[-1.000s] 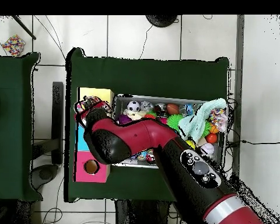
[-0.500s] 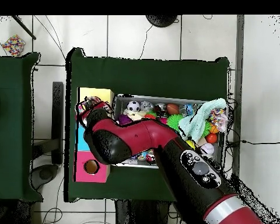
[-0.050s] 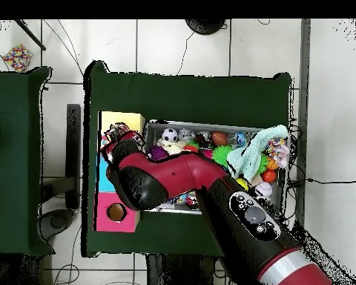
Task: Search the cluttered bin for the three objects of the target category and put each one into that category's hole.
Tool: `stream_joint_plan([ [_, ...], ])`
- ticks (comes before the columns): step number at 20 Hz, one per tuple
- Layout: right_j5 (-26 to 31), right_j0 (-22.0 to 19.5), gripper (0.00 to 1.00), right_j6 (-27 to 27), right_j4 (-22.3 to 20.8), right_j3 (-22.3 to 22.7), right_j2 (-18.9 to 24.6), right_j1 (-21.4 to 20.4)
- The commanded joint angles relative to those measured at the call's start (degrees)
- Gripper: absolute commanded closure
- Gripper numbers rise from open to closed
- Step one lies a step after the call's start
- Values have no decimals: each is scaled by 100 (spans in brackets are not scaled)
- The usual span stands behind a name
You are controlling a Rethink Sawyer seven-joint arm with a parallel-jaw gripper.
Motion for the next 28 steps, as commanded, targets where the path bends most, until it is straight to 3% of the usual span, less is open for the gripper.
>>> stream_joint_plan([
  [1,-144,16,100,597,-393,14,-376,-9],
  [22,-554,-146,100,879,-565,241,-122,-301],
  [28,-631,-87,100,925,-543,186,-230,-207],
])
